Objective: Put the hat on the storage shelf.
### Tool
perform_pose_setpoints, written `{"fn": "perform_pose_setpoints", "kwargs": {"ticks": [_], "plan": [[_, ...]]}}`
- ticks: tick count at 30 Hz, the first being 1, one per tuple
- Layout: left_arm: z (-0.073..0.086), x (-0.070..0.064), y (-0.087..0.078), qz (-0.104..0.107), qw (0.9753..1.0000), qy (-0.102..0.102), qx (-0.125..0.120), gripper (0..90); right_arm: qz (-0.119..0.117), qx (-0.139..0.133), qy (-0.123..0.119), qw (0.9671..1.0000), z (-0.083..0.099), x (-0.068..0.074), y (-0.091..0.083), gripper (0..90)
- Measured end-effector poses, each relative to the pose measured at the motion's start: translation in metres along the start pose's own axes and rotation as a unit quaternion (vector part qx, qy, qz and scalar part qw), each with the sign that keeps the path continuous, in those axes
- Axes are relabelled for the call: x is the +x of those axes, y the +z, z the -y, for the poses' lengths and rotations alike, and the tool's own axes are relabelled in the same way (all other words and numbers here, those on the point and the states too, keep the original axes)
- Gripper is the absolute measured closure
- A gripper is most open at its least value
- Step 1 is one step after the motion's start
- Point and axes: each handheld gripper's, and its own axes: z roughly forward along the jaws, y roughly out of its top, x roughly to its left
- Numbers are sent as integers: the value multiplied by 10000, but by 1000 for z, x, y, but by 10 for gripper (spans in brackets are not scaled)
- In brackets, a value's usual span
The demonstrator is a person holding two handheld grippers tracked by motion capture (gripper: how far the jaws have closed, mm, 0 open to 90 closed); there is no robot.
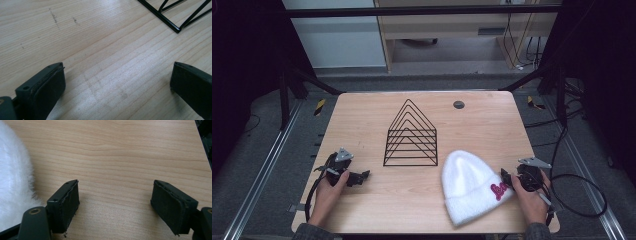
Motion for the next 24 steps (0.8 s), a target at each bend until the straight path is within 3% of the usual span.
{"fn": "perform_pose_setpoints", "kwargs": {"ticks": [14, 16, 20, 22, 24], "plan": [[0, 0, 0, -3, 10000, 5, 7, 0, 26, 36, -5, 10000, -2, 0, 1, 217], [0, 0, 0, 2, 10000, 0, 18, 0, -84, 73, -23, 9999, -7, -2, -2, 257], [0, 0, 0, 9, 10000, -2, 16, 0, -222, -156, -456, 9986, -31, 8, -20, 290], [0, 0, -1, 12, 10000, -7, 17, 0, -274, -106, -736, 9969, -45, 19, -25, 294], [0, 0, -1, 11, 10000, -10, 14, 0, -341, -80, -818, 9960, -52, 26, -27, 293]]}}
